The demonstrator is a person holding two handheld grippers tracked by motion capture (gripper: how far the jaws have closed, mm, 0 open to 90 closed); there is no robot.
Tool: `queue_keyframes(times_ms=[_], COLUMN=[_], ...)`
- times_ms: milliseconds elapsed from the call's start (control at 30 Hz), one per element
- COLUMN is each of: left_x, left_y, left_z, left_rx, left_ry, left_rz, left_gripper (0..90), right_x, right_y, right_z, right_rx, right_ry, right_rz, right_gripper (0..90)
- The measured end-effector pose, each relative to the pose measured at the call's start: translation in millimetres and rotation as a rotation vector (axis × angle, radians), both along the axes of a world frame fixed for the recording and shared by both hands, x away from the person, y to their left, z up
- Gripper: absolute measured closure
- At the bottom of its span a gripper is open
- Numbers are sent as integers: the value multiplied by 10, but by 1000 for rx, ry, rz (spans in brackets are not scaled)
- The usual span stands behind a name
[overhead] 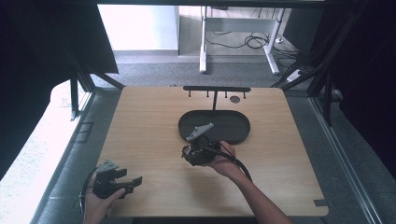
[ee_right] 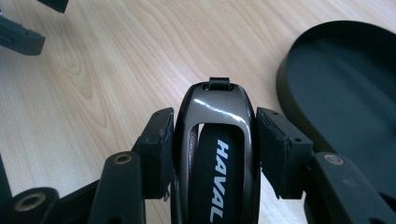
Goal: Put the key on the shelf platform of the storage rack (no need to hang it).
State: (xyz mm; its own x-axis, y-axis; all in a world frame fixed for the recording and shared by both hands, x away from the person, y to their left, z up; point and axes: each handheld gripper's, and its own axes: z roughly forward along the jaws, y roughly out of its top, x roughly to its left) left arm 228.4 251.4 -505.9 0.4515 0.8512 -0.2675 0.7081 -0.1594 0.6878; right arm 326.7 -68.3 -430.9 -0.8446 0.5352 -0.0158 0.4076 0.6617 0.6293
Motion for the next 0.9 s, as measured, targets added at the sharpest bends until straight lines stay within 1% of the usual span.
queue_keyframes(times_ms=[167,467,600,900], left_x=[-1,1,1,2], left_y=[-5,-5,-5,-6], left_z=[1,-3,-4,-7], left_rx=[2,1,1,0], left_ry=[0,1,1,3], left_rz=[-4,-2,-2,0], left_gripper=[224,224,224,224], right_x=[30,74,108,166], right_y=[-62,-151,-198,-264], right_z=[61,102,132,151], right_rx=[5,4,-3,-5], right_ry=[-10,-14,-24,-19], right_rz=[-14,-33,-49,-66], right_gripper=[494,494,494,494])
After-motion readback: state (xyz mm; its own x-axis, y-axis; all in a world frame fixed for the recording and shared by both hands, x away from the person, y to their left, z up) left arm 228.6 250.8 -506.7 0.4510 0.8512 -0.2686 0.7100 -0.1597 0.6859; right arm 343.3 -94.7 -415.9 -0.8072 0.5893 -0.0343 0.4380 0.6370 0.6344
